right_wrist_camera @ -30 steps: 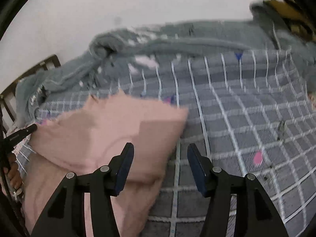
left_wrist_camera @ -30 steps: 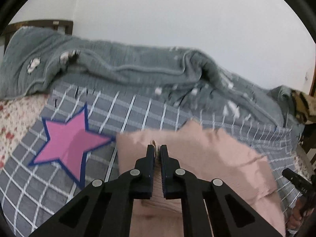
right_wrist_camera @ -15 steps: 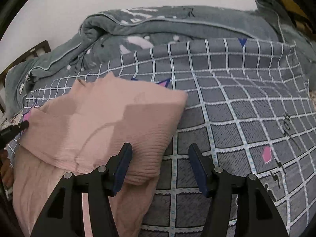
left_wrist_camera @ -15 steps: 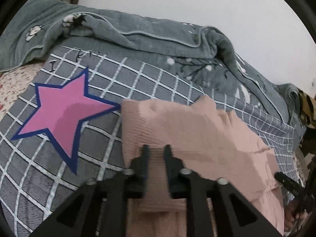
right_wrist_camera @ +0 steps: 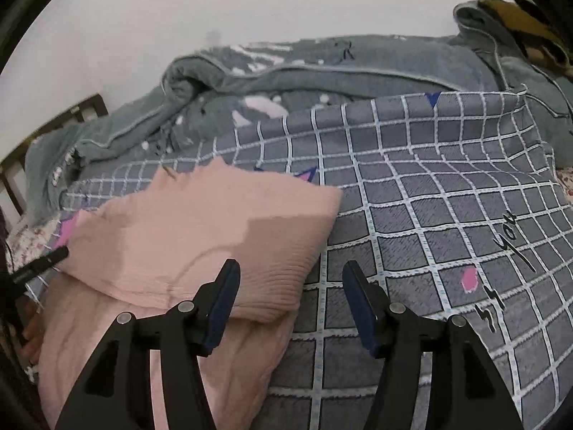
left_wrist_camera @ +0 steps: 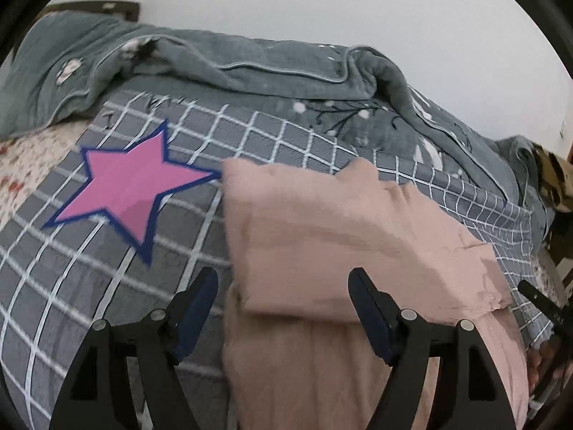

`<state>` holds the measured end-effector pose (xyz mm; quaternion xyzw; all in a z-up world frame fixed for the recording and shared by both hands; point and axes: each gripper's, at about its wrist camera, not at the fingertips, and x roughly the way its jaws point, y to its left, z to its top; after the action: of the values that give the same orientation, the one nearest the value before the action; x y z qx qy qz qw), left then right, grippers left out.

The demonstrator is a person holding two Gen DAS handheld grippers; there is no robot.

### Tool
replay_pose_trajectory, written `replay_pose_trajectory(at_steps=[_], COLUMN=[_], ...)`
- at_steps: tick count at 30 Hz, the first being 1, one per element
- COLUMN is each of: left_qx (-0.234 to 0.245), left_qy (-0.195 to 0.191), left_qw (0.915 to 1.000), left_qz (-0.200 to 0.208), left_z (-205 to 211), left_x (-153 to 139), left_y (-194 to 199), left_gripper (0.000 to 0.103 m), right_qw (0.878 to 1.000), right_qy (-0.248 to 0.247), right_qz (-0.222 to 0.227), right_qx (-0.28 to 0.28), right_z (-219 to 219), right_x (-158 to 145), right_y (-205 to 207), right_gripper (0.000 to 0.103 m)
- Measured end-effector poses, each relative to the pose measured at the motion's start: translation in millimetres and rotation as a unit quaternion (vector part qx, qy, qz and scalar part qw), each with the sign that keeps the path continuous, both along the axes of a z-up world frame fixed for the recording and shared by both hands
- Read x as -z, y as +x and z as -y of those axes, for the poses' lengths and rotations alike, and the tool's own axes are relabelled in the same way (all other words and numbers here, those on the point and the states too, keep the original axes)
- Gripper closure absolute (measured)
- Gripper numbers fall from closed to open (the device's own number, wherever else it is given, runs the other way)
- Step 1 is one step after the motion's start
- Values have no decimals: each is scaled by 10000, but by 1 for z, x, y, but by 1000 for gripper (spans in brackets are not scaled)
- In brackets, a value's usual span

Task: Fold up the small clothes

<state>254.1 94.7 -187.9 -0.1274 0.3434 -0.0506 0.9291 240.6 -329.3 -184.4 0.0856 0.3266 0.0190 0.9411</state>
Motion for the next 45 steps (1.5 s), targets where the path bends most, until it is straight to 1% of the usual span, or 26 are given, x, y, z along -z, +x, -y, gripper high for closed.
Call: replay_pose_trajectory(at_steps=[2,3,4,7,10,12,14,16,18,22,24,28,31,32,35,37,39,41,43,45], left_qx=[-91,-126,-160,-365,-404,-340,-282,-211,-147,-214,-158,-101,-82,-32,74,154,189,177,170,137], left_qy=[-54,-69,-83,-26,-88,12,391,595,639,856,804,464,161,121,103,137,227,279,251,228], left_qw=[9999,9999,9997,9989,9988,9990,9981,9974,9974,9955,9962,9986,9995,9995,9993,9991,9988,9989,9991,9994], left_qz=[57,91,138,296,268,281,379,340,287,336,301,236,266,281,356,374,392,337,291,235], left_z=[-4,-6,-7,-9,-10,-6,3,9,13,17,16,4,-5,-6,-5,-4,-2,-1,-3,-4], left_x=[2,2,2,1,3,3,3,4,5,6,10,24,31,33,36,38,39,42,43,45], left_y=[-9,-13,-18,-34,-55,-72,-92,-108,-124,-159,-175,-205,-224,-229,-242,-246,-248,-247,-246,-244], left_gripper=[29,30,31,31,32,32,32,32,32,32,32,32,32,31,31,31,31,31,31,31], right_qw=[9999,9998,9997,9994,9994,9990,9972,9953,9953,9971,9972,9974,9985,9987,9987,9986,9985,9983,9980,9976], right_qy=[-92,-141,-148,-59,-72,-294,-600,-831,-802,-460,-455,-461,-283,-255,-241,-218,-95,33,18,-27], right_qz=[4,-113,-203,-304,-234,-96,22,71,35,-105,-49,149,79,34,-68,-73,-111,-165,-224,-274], right_qx=[50,-4,-63,-139,-230,-310,-435,-496,-545,-601,-597,-533,-461,-433,-438,-476,-524,-561,-589,-635], right_z=[-2,-5,-8,-16,-26,-36,-46,-51,-51,-46,-48,-47,-46,-47,-53,-58,-59,-61,-65,-69], right_x=[-2,-2,-2,-3,-7,-11,-11,-7,-1,12,14,18,26,29,37,40,42,46,49,52], right_y=[-8,-12,-13,-23,-42,-65,-90,-113,-138,-171,-187,-215,-228,-230,-238,-243,-245,-246,-245,-243], right_gripper=[44,46,51,57,58,58,58,58,58,58,58,55,55,55,57,63,65,67,70,71])
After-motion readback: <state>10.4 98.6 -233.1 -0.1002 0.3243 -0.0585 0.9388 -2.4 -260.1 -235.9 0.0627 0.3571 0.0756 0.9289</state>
